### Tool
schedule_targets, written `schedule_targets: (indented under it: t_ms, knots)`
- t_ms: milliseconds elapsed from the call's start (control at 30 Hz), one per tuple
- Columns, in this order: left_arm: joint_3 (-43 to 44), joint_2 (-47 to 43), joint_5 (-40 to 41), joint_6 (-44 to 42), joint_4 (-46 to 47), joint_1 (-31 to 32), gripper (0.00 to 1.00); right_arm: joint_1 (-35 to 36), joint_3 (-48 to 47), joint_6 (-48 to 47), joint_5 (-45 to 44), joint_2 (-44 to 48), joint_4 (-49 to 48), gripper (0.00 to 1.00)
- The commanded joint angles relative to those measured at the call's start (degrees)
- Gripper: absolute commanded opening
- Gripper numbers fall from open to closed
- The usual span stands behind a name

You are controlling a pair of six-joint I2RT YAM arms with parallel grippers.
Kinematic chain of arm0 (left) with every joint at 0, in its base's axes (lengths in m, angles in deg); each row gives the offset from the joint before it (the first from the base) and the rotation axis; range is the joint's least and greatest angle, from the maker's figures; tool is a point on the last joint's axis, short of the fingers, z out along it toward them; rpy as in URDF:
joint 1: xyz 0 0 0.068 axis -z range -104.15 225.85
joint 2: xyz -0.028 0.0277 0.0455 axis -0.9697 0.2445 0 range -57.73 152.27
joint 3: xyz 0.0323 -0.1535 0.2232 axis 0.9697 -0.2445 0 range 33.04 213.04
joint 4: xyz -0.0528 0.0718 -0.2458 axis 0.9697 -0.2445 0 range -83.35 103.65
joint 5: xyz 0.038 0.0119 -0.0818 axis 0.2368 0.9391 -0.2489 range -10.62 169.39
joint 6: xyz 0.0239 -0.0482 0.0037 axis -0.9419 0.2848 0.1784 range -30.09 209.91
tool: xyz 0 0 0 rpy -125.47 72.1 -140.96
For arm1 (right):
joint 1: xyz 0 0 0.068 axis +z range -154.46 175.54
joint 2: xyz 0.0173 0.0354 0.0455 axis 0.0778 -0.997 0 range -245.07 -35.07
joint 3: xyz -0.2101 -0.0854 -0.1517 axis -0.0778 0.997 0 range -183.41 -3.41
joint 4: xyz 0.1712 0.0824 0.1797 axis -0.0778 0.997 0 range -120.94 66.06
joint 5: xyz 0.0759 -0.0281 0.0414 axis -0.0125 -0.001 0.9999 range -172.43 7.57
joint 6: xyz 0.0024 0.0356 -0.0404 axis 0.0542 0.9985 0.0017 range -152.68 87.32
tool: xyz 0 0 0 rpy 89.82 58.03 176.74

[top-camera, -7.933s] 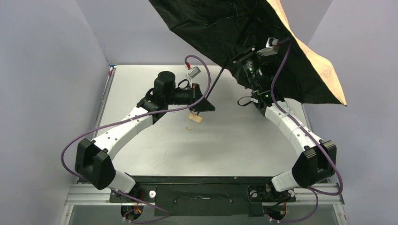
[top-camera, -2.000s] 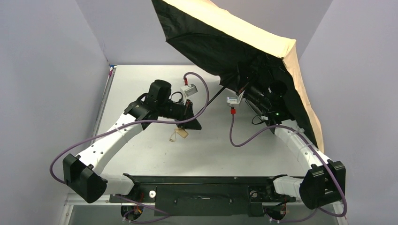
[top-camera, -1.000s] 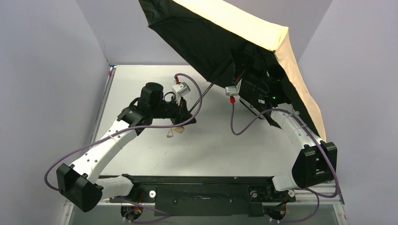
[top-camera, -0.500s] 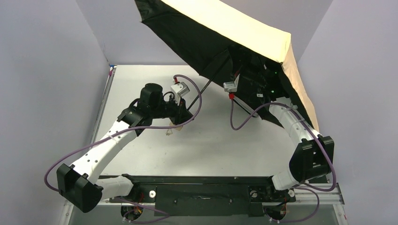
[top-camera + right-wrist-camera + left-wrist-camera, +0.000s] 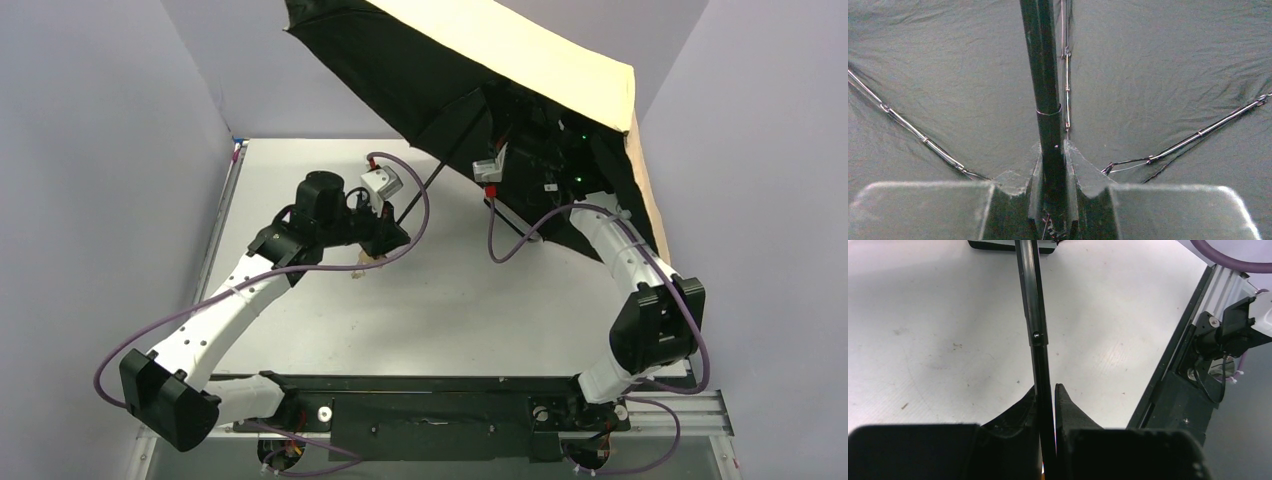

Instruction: Open the umbrella

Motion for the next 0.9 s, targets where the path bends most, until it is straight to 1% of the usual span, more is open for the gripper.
schedule_targets:
  t_ms: [0, 467, 767, 833, 867]
  knots:
    - [-3.0, -3.0, -9.8, -12.2, -33.9, 1.5, 0.0, -18.4, -11.3, 6.3, -57.9, -2.1, -15.0, 0.1]
    - [-0.5, 1.0, -7.0, -18.0, -39.2, 3.8, 0.0, -23.6, -16.9, 8.3, -61.7, -4.8, -14.0, 0.13]
    - [0.5, 3.4, -5.3, -21.9, -42.0, 4.6, 0.0, -25.2, -15.6, 8.1, -61.3, -4.1, -14.5, 0.15]
    - [0.6, 3.9, -5.5, -21.6, -42.3, 4.6, 0.0, -24.8, -13.0, 8.0, -59.1, -2.5, -15.2, 0.15]
    - [0.9, 3.9, -6.3, -21.2, -41.8, 4.5, 0.0, -24.5, -9.9, 7.9, -58.1, -1.7, -15.4, 0.14]
